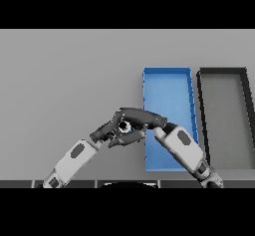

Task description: Pick up the blue pipe and place it into the blue bin.

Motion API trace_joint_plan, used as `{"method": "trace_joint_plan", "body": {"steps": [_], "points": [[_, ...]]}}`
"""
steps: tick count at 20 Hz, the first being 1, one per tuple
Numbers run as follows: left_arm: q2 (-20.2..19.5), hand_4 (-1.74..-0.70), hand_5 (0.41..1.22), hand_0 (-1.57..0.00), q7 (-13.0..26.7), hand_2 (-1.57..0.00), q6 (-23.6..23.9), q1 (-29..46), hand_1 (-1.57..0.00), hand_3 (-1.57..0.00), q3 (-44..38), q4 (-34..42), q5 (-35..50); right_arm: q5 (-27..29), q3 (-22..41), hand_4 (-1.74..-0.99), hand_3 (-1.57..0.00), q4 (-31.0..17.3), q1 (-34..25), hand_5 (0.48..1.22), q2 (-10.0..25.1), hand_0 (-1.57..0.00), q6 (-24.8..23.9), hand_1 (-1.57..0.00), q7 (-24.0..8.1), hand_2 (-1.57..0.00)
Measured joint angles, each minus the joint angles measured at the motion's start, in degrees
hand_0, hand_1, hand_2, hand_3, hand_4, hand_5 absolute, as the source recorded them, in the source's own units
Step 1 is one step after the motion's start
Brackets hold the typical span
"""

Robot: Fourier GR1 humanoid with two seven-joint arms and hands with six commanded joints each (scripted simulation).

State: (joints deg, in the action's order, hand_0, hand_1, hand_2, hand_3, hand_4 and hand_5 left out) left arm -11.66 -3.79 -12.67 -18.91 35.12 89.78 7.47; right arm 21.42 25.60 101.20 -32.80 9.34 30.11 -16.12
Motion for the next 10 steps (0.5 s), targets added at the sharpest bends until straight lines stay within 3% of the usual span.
{"method": "trace_joint_plan", "body": {"steps": [2,4,8,10], "points": [[-0.47,-1.25,1.220,-0.78,1.63,-0.65,-1.98,-0.38,-0.64,-0.27,-0.26,0.05,-1.10,-0.92,0.50,-1.481,-1.55,-0.10,-0.12,1.198,0.37,-1.56,0.02,-1.56,1.77,-1.56],[-0.43,-1.11,1.184,-0.50,1.83,-0.42,-4.71,-0.45,-0.41,-0.17,-0.70,0.25,-1.23,-0.33,0.56,-1.482,-1.56,0.83,-0.10,1.206,1.00,-1.56,-0.78,-1.56,1.27,-1.56],[-0.11,-0.91,0.901,-0.20,0.10,-0.17,-4.95,-0.46,-0.17,-0.07,-1.67,-1.04,-5.81,0.88,1.27,-1.484,-1.57,1.14,-0.26,1.215,1.07,-1.57,-1.83,-1.57,0.65,-1.57],[0.01,-0.85,0.794,-0.13,1.82,-0.11,-3.98,0.22,-0.11,-0.04,-1.67,-0.70,-6.26,1.44,1.08,-1.484,-1.57,0.65,-0.94,1.217,1.21,-1.57,-2.13,-1.57,-0.63,-1.57]]}}
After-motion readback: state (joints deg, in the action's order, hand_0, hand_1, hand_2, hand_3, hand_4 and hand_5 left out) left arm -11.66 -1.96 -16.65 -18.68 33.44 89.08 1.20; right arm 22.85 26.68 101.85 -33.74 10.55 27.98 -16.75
